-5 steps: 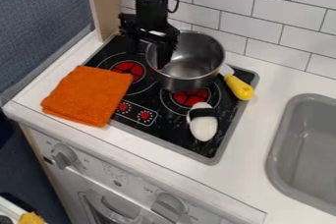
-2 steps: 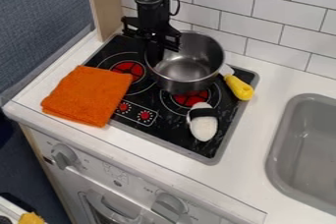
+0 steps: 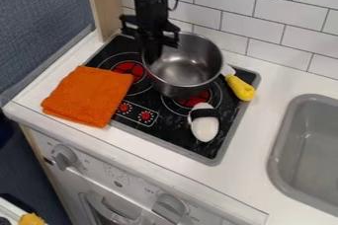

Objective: Move the silver pot to the upper left side of the burner

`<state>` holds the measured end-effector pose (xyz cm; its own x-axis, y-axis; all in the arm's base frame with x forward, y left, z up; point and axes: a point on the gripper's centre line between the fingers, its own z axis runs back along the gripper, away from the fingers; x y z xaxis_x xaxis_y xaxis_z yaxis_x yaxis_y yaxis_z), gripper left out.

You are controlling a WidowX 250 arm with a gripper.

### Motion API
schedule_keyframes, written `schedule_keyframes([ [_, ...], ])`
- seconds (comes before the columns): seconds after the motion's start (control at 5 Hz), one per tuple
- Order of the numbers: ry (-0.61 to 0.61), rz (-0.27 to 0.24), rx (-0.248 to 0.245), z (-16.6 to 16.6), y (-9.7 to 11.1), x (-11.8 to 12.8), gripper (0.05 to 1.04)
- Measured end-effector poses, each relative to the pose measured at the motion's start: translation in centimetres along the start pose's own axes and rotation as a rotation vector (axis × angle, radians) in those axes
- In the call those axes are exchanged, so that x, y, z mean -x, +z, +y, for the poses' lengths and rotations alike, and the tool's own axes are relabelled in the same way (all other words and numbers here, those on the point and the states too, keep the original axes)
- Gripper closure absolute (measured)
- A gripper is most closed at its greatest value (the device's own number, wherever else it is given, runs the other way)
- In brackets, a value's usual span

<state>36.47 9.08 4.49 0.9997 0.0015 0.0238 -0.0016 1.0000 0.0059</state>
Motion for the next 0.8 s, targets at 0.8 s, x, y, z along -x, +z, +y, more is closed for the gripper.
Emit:
schedule_keyframes([
  [0.8,0.206,-0.023,0.011,8.9,1.3,-0.5,1.0],
])
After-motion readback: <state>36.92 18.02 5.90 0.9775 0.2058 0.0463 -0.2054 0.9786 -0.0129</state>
